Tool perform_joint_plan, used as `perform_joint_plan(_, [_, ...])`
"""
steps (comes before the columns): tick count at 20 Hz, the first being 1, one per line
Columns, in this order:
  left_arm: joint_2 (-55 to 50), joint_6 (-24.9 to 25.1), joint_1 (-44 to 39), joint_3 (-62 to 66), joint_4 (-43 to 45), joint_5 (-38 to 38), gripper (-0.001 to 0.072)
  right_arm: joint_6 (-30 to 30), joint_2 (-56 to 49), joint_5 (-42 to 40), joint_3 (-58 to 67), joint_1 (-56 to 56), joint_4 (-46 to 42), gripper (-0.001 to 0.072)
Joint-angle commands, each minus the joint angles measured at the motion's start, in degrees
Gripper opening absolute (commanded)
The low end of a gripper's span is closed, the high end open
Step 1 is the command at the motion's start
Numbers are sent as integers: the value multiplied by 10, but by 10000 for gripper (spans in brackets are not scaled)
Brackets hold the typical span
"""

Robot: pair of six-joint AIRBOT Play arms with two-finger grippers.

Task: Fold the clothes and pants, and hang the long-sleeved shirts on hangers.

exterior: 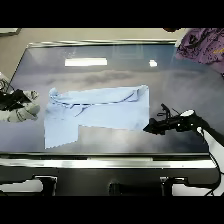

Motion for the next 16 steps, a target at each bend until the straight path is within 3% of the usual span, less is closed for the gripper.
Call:
perform_joint_plan(1, [-2,70,44,-53,-83,8,514,38,42,-4,1,2,-45,37])
perform_joint_plan(4, [-2,137,73,-129,-172,41,514,65,75,4,1,2,-91,38])
perform_joint_plan(7, [-7,176,67,-181,-190,52,514,83,92,4,1,2,-94,38])
perform_joint_plan(16, [-55,209,19,-216,-227,85,512,96,109,9,1,3,-98,38])
